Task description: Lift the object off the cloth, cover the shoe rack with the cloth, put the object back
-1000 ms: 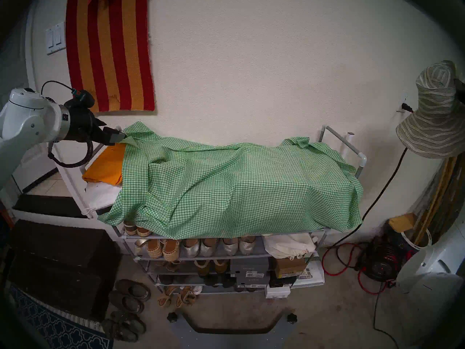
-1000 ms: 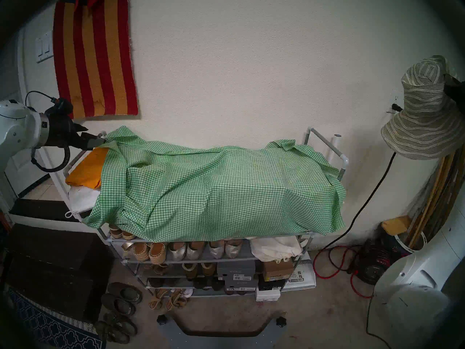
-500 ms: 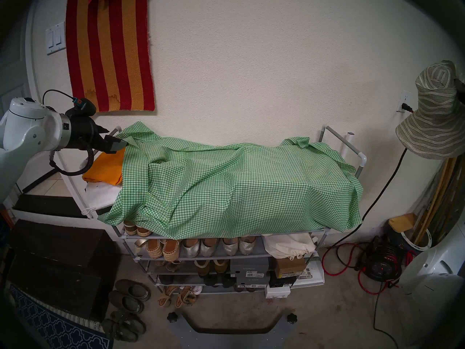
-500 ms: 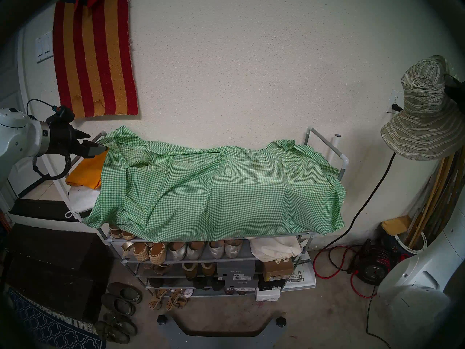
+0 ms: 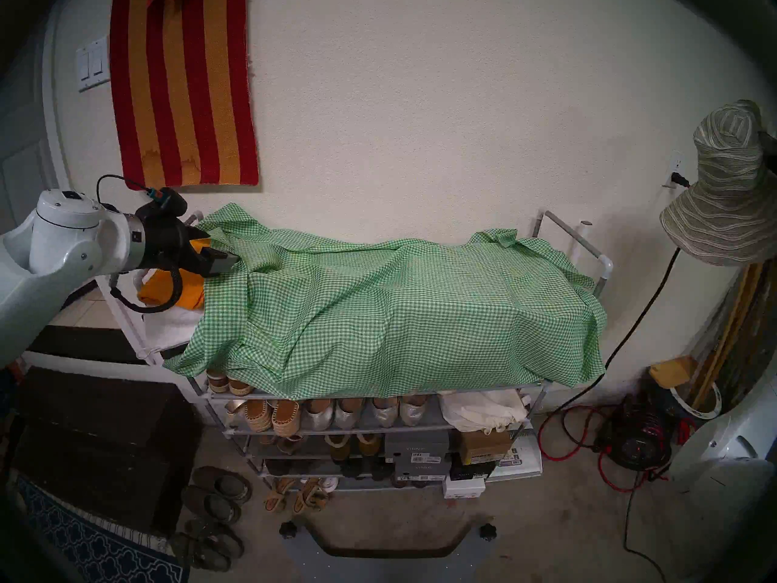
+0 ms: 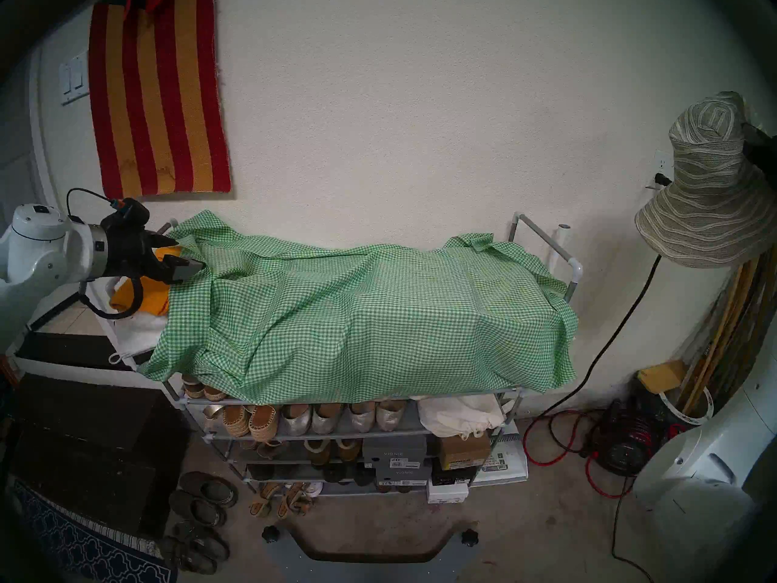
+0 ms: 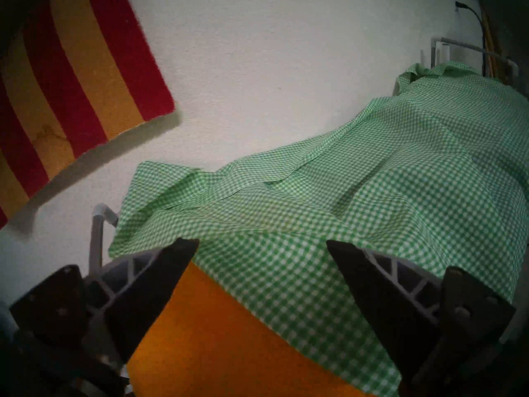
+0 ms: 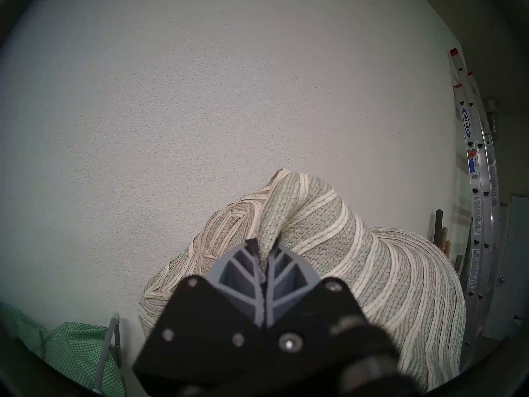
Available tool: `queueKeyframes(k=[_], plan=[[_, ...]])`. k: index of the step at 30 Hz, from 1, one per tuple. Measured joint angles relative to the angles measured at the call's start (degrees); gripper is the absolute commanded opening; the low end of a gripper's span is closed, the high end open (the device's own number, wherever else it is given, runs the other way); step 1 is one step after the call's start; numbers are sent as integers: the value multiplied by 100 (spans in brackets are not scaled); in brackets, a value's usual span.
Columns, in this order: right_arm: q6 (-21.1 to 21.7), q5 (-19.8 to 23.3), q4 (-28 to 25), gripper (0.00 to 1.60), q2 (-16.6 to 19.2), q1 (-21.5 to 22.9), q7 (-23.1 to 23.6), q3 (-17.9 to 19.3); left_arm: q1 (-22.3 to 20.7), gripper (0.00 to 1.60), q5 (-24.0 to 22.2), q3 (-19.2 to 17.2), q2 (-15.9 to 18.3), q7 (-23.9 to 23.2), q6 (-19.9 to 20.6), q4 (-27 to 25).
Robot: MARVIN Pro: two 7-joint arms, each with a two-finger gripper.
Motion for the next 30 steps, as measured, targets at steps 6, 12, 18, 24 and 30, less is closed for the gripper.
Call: queueKeyframes(k=[6,12,18,24,30], plan=[[0,47,0,0,14,-18,-5,0,-420,160,188,513,-257,62,-44,114],[0,84,1,0,28,-37,-8,1,-826,149,441,844,-587,92,20,249],[0,112,3,0,41,-51,-9,3,-1207,160,760,1109,-859,56,200,395],[0,134,5,0,55,-64,-9,6,-1615,160,1209,1447,-1071,-104,468,597],[0,154,9,0,68,-70,-9,9,-2006,160,1795,1830,-1219,-156,724,719]])
